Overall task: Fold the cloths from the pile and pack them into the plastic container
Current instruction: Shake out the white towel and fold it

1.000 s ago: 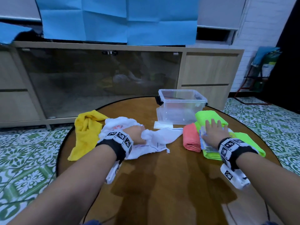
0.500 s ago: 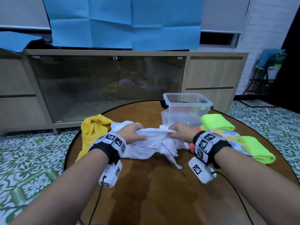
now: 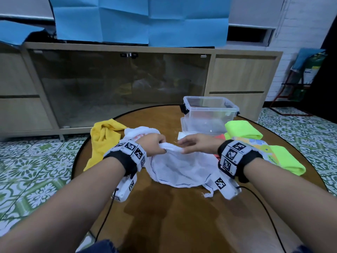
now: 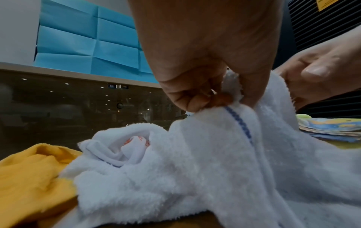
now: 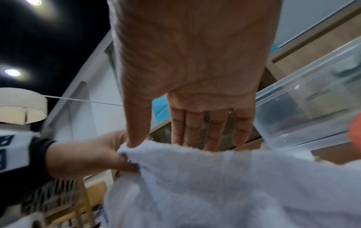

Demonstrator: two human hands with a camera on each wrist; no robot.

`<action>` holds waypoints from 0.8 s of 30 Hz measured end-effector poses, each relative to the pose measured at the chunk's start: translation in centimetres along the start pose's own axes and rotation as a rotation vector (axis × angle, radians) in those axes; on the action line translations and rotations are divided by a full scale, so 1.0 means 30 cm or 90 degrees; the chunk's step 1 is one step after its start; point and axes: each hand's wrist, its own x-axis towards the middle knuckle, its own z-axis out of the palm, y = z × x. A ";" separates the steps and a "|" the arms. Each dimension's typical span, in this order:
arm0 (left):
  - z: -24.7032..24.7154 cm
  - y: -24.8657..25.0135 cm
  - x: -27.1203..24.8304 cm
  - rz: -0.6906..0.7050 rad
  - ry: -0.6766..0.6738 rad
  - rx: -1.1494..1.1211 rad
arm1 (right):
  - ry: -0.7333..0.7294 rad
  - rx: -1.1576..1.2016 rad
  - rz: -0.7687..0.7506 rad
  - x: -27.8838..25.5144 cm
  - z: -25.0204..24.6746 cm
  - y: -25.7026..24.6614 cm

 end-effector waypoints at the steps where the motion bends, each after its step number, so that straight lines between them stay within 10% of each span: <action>1: -0.007 0.012 -0.009 0.006 0.000 0.003 | -0.005 -0.022 -0.021 0.001 0.018 -0.018; 12: -0.074 0.045 -0.059 -0.058 -0.119 0.062 | 0.126 -0.291 0.017 -0.079 -0.031 -0.020; 19: -0.079 0.131 -0.047 0.047 -0.020 0.039 | 0.082 -0.010 -0.035 -0.087 -0.010 -0.054; 24: -0.043 0.170 -0.018 0.056 0.000 0.045 | 0.080 -0.146 -0.011 -0.035 0.036 -0.053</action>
